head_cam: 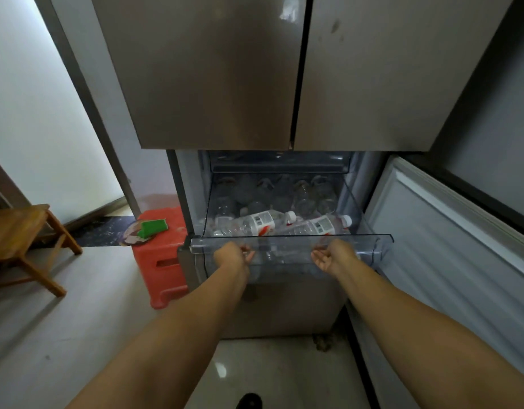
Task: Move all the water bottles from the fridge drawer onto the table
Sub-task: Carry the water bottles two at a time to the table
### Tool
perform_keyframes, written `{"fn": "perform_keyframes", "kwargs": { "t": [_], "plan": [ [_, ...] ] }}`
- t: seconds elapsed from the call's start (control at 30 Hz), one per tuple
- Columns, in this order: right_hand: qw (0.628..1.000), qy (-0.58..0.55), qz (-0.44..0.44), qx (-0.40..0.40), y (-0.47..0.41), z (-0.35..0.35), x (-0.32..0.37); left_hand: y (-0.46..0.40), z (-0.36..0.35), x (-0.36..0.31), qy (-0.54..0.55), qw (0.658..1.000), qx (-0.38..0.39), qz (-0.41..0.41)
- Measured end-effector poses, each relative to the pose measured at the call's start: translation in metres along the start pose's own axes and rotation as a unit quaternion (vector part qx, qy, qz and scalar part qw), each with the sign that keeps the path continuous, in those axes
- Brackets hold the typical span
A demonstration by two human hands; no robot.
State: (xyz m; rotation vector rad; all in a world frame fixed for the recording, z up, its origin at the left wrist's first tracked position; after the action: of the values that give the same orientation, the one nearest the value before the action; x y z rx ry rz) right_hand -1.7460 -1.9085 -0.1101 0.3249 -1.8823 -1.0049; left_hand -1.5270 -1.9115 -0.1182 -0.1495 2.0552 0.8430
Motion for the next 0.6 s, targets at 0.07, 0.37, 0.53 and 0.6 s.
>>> {"fn": "perform_keyframes", "kwargs": {
  "t": [0.07,0.37,0.53,0.6],
  "plan": [
    [1.000,0.003,0.003,0.004,0.010,0.006,-0.008,0.009,0.008,0.002,-0.001,1.000,0.000,-0.005],
    [1.000,-0.007,0.001,0.002,0.020,0.016,-0.022,0.020,0.021,0.004,-0.013,1.000,0.003,-0.007],
    [0.995,0.086,-0.047,0.010,0.026,0.025,-0.015,0.035,0.021,0.003,-0.151,0.979,0.115,0.070],
    [0.970,0.229,-0.084,0.002,0.028,0.035,-0.010,0.052,0.006,0.005,-0.299,0.919,0.232,0.110]
  ]
}}
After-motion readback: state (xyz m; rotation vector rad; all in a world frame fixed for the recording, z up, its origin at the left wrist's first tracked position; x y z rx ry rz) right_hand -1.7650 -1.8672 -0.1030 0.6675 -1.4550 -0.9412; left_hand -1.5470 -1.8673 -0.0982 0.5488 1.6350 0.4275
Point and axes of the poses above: each hand's wrist, its own y-axis away from the middle knuckle, its own z-axis out of the back of the hand, x = y × z, the point moved 5 cm from there along -y, towards the middle knuckle, and after that the axes turned 11 degrees about -z, right-handed, at the moved point
